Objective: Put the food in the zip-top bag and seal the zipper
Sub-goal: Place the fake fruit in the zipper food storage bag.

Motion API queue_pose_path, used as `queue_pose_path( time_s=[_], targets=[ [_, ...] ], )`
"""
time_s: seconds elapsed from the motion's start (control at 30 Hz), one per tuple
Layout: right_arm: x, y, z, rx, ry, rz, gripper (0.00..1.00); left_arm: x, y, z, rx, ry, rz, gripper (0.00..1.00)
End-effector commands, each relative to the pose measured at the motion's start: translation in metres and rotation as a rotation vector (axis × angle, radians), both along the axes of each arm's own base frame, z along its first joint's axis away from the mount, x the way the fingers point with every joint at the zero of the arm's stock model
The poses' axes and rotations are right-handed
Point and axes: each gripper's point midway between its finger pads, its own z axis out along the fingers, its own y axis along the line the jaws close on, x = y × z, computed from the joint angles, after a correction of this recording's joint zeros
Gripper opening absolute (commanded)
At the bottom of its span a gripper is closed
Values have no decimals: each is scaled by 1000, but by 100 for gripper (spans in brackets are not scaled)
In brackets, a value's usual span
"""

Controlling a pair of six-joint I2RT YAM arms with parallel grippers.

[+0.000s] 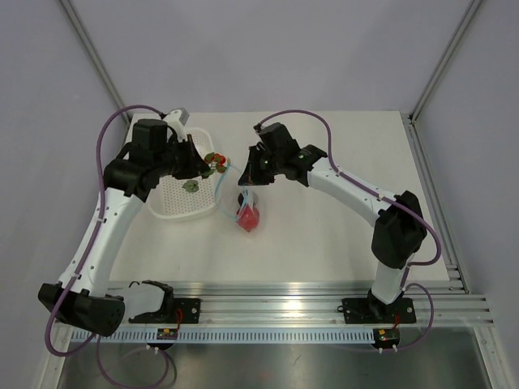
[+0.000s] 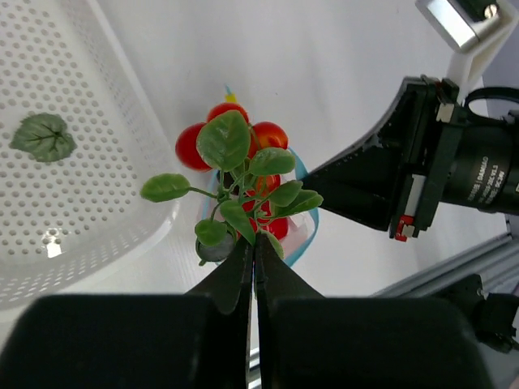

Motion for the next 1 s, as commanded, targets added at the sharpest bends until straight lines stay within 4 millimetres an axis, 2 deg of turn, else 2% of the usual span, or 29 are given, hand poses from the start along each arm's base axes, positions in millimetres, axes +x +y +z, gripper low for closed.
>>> queue_pose_path(
  time_s=[0.0, 0.13, 0.47, 0.57, 0.8, 0.83, 0.87, 0.9, 0.93, 0.97],
  targets=[
    [3, 9, 28, 84, -46, 4, 0, -15, -26, -18, -89, 66, -128, 0],
    [1, 8, 30, 93, -43, 4, 0, -17, -36, -38, -125, 101, -146, 0],
    [-1, 13, 29, 120, -29, 18, 0, -10, -43, -77, -128, 166, -129, 0],
    [-3, 13, 32, 126, -31, 23, 0, -6, -46, -86, -127, 183, -123, 0],
    [-4, 12, 32, 122, -30, 20, 0, 1, -51, -90, -122, 185, -108, 1],
    [-4, 11, 32, 122, -31, 20, 0, 2, -51, -91, -112, 187, -112, 8],
    [-3, 11, 32, 121, -33, 16, 0, 2, -50, -93, -104, 192, -110, 23],
    [-4, 11, 32, 121, -35, 19, 0, 1, -50, -92, -100, 201, -113, 47],
    [-4, 10, 32, 119, -35, 16, 0, 2, -50, -93, -93, 202, -120, 60],
    [-4, 10, 32, 119, -34, 18, 0, 1, -50, -91, -89, 199, -124, 68]
  ],
)
